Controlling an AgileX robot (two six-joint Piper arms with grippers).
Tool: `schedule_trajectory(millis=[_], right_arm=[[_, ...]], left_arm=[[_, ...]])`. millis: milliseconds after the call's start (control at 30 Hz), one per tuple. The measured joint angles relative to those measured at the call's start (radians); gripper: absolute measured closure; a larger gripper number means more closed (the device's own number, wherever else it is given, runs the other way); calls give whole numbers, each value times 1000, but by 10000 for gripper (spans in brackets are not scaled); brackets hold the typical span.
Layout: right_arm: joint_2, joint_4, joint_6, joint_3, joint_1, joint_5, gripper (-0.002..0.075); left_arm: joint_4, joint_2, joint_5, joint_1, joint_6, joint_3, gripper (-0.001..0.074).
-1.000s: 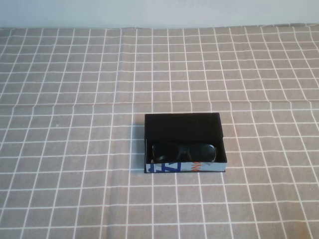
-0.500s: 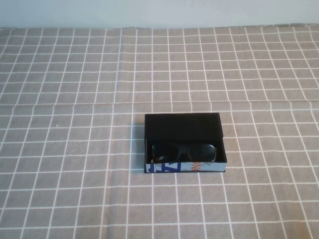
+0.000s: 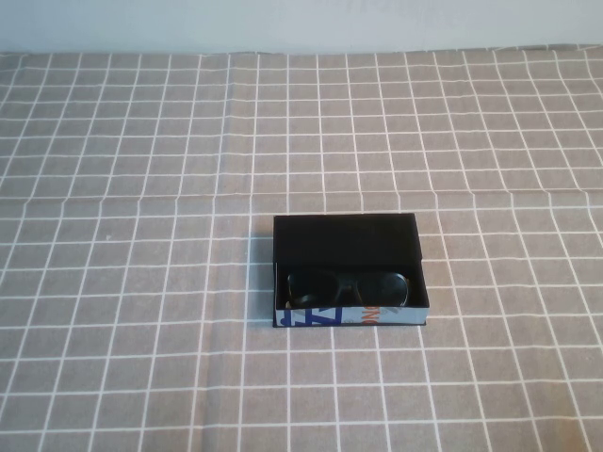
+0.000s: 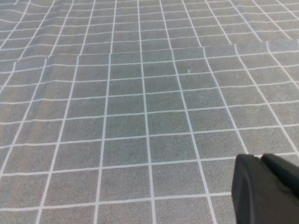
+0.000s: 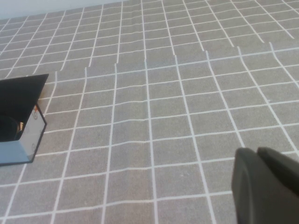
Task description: Take glasses out of glasses case
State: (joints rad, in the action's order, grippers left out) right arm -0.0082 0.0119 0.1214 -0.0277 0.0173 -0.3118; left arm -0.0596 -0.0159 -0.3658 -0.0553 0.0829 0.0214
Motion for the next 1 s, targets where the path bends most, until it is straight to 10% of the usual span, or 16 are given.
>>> schedule_trajectory(millis=[1000], right_arm=[[0, -144, 0, 0, 0, 0, 743]], left_arm=[[0, 0, 0, 0, 0, 0, 740]])
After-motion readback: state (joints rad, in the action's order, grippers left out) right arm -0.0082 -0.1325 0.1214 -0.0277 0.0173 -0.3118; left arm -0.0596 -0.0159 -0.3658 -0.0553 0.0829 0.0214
